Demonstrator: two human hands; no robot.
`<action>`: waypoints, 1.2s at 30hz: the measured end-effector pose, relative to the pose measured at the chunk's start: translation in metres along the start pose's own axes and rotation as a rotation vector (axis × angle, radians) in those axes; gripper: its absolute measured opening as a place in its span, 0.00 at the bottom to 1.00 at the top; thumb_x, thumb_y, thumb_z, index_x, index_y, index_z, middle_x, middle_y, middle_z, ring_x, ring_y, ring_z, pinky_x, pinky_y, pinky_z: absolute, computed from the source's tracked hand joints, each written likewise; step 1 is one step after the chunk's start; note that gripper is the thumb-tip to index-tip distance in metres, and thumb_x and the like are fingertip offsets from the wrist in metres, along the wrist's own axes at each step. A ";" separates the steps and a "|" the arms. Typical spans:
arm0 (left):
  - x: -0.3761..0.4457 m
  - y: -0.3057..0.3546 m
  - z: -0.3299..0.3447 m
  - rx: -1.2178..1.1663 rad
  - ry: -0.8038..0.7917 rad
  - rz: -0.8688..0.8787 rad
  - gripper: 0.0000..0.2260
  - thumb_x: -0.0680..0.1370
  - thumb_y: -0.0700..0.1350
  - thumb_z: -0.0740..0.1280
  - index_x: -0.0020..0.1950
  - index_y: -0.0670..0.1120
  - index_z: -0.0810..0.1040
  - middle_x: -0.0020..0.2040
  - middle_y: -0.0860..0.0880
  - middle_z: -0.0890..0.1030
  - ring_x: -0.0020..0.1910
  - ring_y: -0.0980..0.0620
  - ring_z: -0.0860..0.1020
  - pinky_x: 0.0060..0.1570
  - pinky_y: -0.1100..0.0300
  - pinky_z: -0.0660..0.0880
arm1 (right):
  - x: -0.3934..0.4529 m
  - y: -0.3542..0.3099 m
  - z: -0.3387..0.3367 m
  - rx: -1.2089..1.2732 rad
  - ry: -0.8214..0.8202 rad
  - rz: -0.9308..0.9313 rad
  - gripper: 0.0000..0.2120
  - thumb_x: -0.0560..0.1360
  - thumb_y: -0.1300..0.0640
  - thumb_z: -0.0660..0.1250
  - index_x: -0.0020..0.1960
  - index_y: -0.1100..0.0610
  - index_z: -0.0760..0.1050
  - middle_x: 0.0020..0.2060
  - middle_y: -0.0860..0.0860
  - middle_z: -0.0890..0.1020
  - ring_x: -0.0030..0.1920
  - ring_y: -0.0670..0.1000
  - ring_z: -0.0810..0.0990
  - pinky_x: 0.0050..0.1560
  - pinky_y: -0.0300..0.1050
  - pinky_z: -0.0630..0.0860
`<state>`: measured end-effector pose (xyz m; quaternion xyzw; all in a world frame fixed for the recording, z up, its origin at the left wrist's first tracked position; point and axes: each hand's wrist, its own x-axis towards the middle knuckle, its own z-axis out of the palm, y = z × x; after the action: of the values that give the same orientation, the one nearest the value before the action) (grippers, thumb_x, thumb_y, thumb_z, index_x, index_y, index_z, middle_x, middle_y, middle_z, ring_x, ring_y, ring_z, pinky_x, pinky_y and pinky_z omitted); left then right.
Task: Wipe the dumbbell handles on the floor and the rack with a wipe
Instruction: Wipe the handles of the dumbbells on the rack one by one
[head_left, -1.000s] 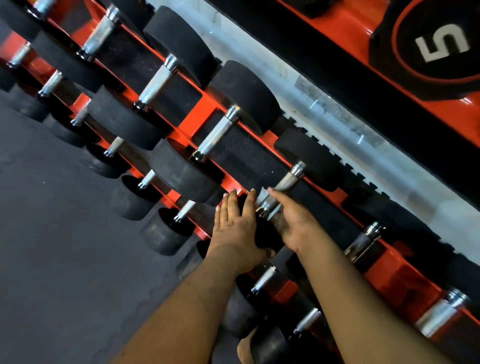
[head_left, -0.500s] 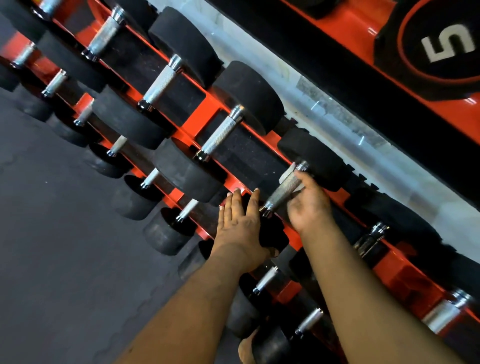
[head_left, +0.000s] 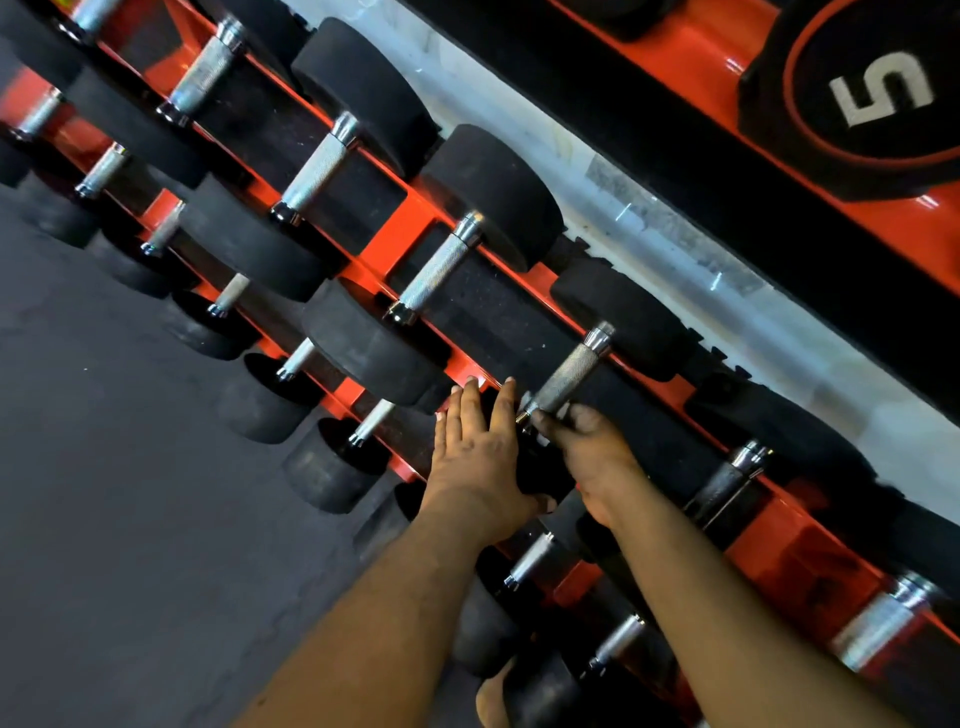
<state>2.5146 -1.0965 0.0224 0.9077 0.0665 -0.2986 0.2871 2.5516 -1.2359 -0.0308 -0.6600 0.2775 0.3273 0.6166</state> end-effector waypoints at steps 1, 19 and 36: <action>0.000 0.000 0.000 0.001 0.000 -0.001 0.61 0.67 0.59 0.80 0.82 0.55 0.35 0.82 0.41 0.35 0.81 0.44 0.33 0.80 0.46 0.38 | -0.001 0.001 0.000 -0.071 0.031 -0.023 0.10 0.79 0.54 0.71 0.57 0.57 0.81 0.48 0.55 0.87 0.52 0.57 0.86 0.56 0.57 0.82; 0.000 -0.002 0.001 0.003 0.007 0.011 0.61 0.67 0.60 0.80 0.82 0.55 0.35 0.82 0.40 0.35 0.81 0.44 0.33 0.79 0.47 0.36 | 0.006 -0.006 -0.047 -1.952 -0.104 -1.287 0.29 0.75 0.58 0.50 0.75 0.55 0.69 0.76 0.54 0.70 0.79 0.57 0.61 0.76 0.65 0.57; 0.001 -0.002 0.001 0.008 0.014 0.024 0.61 0.67 0.61 0.79 0.82 0.55 0.36 0.82 0.40 0.35 0.81 0.43 0.33 0.80 0.46 0.37 | -0.014 -0.006 -0.048 -1.600 -0.200 -1.299 0.25 0.75 0.62 0.56 0.71 0.58 0.75 0.68 0.51 0.79 0.72 0.51 0.73 0.74 0.58 0.66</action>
<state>2.5141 -1.0955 0.0200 0.9116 0.0564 -0.2892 0.2866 2.5522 -1.2842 -0.0149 -0.8691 -0.4832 0.0734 0.0758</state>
